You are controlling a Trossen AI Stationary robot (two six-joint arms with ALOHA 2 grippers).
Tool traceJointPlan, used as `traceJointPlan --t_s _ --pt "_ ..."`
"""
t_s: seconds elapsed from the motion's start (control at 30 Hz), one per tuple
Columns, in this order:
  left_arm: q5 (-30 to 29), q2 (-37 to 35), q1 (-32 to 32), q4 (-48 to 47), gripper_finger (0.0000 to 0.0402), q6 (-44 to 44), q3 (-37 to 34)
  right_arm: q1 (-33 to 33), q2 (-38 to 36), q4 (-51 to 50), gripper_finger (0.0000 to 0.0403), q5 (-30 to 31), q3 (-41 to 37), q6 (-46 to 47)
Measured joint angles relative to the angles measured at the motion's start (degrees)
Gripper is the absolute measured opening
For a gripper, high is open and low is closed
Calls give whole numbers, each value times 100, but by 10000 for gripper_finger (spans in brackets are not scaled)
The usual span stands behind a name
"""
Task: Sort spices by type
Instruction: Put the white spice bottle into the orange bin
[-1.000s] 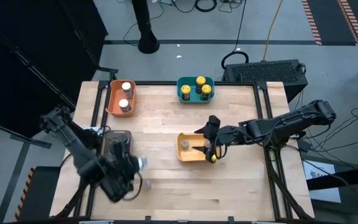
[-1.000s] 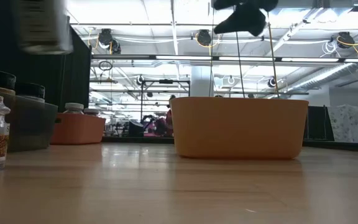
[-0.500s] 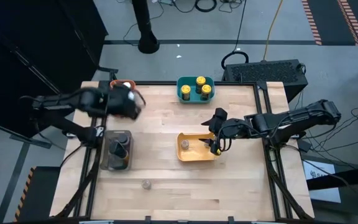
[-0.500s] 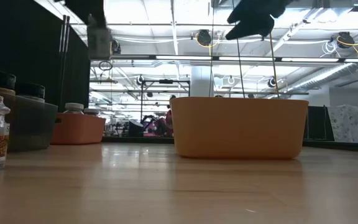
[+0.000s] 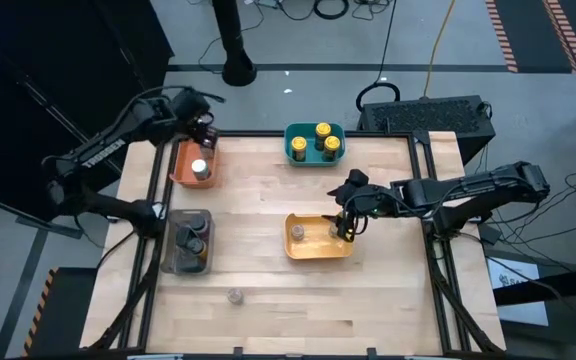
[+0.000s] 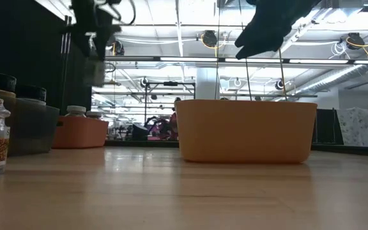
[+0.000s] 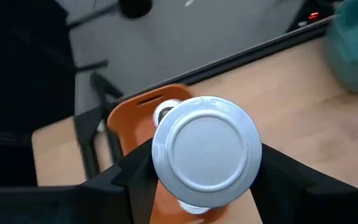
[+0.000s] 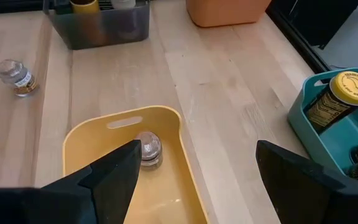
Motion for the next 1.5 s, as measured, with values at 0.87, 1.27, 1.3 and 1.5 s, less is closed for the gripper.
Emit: traceJointPlan --t_s 0.87,1.27,1.3,1.5 --pt "1224 -644 1952 1671 210 654 -2548 2 7 276 300 0 0 -62" --pt "1366 -642 1949 2477 210 604 -3454 2 7 278 300 0 0 -59" --pt "1368 -642 1949 2506 210 602 -3515 3 7 278 300 0 0 -59" --pt "1465 -646 1949 2916 210 600 -3884 4 7 278 300 2 0 -57"
